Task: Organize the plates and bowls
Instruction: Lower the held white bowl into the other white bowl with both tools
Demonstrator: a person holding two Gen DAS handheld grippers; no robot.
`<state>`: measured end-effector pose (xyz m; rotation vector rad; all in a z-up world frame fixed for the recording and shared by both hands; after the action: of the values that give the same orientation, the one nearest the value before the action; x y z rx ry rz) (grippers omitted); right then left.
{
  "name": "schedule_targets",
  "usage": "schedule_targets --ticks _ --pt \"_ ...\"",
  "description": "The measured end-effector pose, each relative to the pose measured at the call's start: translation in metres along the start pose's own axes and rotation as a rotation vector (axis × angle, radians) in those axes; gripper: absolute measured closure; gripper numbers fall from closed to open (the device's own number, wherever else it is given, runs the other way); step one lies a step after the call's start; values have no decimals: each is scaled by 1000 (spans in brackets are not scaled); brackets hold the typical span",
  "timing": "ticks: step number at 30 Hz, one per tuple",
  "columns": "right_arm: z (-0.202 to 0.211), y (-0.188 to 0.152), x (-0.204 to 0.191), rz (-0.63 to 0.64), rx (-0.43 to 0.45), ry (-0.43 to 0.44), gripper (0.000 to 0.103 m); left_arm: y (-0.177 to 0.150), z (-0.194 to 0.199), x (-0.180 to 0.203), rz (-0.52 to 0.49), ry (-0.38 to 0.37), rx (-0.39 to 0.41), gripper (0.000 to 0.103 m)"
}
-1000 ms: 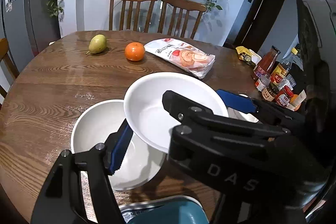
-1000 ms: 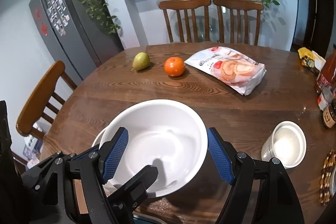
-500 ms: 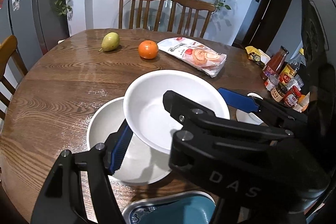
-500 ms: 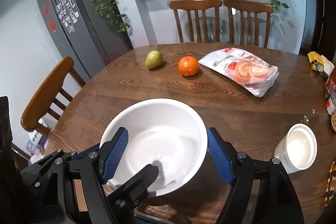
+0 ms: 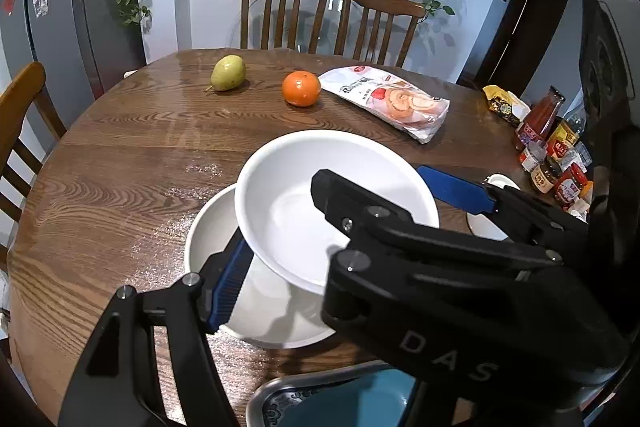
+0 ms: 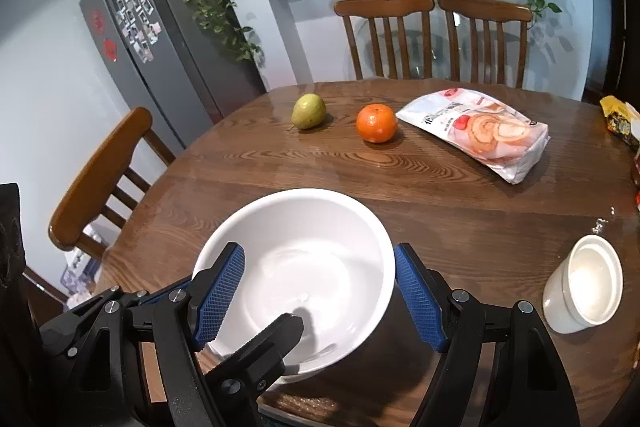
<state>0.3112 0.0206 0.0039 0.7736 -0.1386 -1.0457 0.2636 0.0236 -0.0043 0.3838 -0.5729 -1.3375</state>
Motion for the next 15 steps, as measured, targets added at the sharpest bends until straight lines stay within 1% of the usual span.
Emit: schedule_targets --ticks 8,15 --pt "-13 -3 0 -11 -33 30 24 -3 -9 -8 8 35 -46 40" --pt "-23 -5 0 -17 -59 34 24 -5 -18 -10 10 44 -85 40"
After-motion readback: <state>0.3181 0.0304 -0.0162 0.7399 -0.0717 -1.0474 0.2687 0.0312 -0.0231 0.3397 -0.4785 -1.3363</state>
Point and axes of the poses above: each gripper's, at about its wrist camera, not at the fingertips, and z roughly against the way its jaws point, x to its right, y to its top, the point moved 7 cm from there along -z, roughly the way its jaws point, and after that the axes turned 7 degrees about -x, right-handed, at the moved point
